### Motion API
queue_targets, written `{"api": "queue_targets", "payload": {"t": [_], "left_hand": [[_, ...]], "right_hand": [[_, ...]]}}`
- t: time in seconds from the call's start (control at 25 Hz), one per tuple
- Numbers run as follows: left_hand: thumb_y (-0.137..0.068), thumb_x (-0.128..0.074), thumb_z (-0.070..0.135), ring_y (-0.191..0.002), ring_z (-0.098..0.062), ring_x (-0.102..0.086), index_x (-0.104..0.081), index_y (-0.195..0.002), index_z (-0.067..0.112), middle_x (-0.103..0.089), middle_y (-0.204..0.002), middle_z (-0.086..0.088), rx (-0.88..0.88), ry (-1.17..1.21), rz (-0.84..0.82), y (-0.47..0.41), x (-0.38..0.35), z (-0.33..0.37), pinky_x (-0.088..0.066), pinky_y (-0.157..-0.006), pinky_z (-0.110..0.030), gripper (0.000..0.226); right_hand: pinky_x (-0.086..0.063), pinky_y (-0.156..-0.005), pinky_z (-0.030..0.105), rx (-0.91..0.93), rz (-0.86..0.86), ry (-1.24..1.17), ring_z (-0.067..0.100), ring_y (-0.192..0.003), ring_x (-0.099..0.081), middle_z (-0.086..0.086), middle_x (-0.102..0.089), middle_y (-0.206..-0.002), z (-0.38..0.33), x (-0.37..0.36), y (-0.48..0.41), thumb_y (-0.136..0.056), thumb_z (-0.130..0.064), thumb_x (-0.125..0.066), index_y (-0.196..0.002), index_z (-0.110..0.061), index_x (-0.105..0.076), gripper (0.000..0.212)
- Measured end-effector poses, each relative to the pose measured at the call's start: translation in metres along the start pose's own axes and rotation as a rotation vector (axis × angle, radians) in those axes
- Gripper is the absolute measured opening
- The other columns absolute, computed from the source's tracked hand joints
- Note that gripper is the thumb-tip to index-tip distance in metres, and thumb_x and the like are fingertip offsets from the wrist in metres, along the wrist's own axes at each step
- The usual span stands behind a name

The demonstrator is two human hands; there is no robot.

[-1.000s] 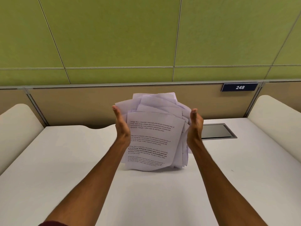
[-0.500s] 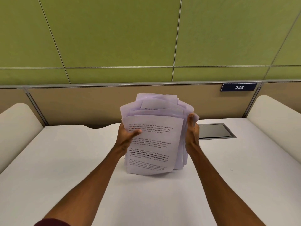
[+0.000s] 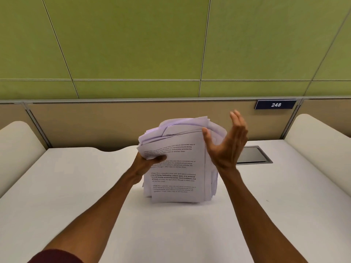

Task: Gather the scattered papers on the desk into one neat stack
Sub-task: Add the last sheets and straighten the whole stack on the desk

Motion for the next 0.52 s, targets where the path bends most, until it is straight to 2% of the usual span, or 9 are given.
{"api": "queue_targets", "payload": {"t": [0.08, 0.16, 0.24, 0.32, 0.4, 0.48, 0.52], "left_hand": [[-0.056, -0.086, 0.029, -0.091, -0.015, -0.070, -0.068, -0.103, 0.023, -0.075, -0.098, 0.001, -0.002, -0.010, -0.026, -0.002, -0.001, 0.001, -0.058, -0.072, -0.029, 0.051], [-0.055, -0.087, 0.028, -0.092, -0.017, -0.070, -0.068, -0.105, 0.022, -0.075, -0.101, -0.001, 0.001, -0.002, -0.054, -0.004, -0.001, 0.001, -0.058, -0.073, -0.030, 0.054], [-0.053, -0.088, 0.024, -0.095, -0.020, -0.070, -0.067, -0.108, 0.021, -0.074, -0.105, -0.006, 0.005, 0.017, -0.089, -0.003, -0.001, 0.000, -0.058, -0.075, -0.032, 0.059], [-0.054, -0.088, 0.014, -0.096, -0.023, -0.070, -0.066, -0.109, 0.021, -0.073, -0.105, -0.008, 0.000, 0.025, -0.122, -0.003, -0.001, -0.001, -0.058, -0.074, -0.032, 0.060], [-0.055, -0.085, 0.008, -0.095, -0.025, -0.070, -0.066, -0.106, 0.022, -0.073, -0.103, -0.009, 0.003, 0.030, -0.145, -0.003, -0.001, -0.001, -0.058, -0.072, -0.032, 0.057], [-0.054, -0.084, 0.011, -0.092, -0.025, -0.070, -0.067, -0.102, 0.022, -0.074, -0.099, -0.008, 0.002, 0.033, -0.154, -0.003, -0.002, -0.001, -0.058, -0.072, -0.034, 0.052], [-0.056, -0.083, 0.011, -0.090, -0.024, -0.070, -0.066, -0.102, 0.022, -0.074, -0.097, -0.007, -0.002, 0.037, -0.152, -0.003, -0.001, -0.001, -0.058, -0.073, -0.035, 0.050]], "right_hand": [[-0.033, -0.110, 0.051, 0.351, 0.033, 0.179, 0.028, -0.138, -0.041, 0.011, -0.048, -0.147, -0.051, -0.006, -0.009, -0.086, -0.059, -0.056, -0.140, -0.012, -0.046, 0.072], [-0.023, -0.116, 0.053, 0.484, -0.102, 0.218, 0.025, -0.145, -0.033, 0.008, -0.040, -0.154, -0.084, -0.026, -0.006, -0.089, -0.062, -0.049, -0.146, -0.015, -0.043, 0.074], [-0.015, -0.120, 0.054, 0.520, -0.362, 0.270, 0.024, -0.146, -0.032, 0.006, -0.041, -0.154, -0.099, -0.055, 0.010, -0.090, -0.068, -0.038, -0.149, -0.018, -0.039, 0.078], [-0.010, -0.121, 0.052, 0.431, -0.602, 0.351, 0.023, -0.137, -0.042, 0.004, -0.053, -0.142, -0.093, -0.080, 0.025, -0.088, -0.074, -0.029, -0.145, -0.020, -0.042, 0.079], [-0.011, -0.120, 0.053, 0.365, -0.638, 0.349, 0.025, -0.134, -0.044, 0.007, -0.055, -0.137, -0.090, -0.088, 0.029, -0.088, -0.074, -0.025, -0.137, -0.021, -0.048, 0.076], [-0.014, -0.120, 0.053, 0.420, -0.620, 0.356, 0.028, -0.135, -0.043, 0.010, -0.052, -0.141, -0.096, -0.092, 0.035, -0.089, -0.071, -0.027, -0.142, -0.022, -0.044, 0.074], [-0.015, -0.119, 0.052, 0.446, -0.667, 0.359, 0.028, -0.132, -0.045, 0.010, -0.052, -0.140, -0.098, -0.097, 0.040, -0.090, -0.071, -0.030, -0.144, -0.022, -0.041, 0.074]]}}
Point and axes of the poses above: each hand's wrist, its own y-axis away from the middle knuckle, its own x-axis out of the back of the hand, z = x × y, the point moved 9 cm from there along -y, towards the middle knuckle
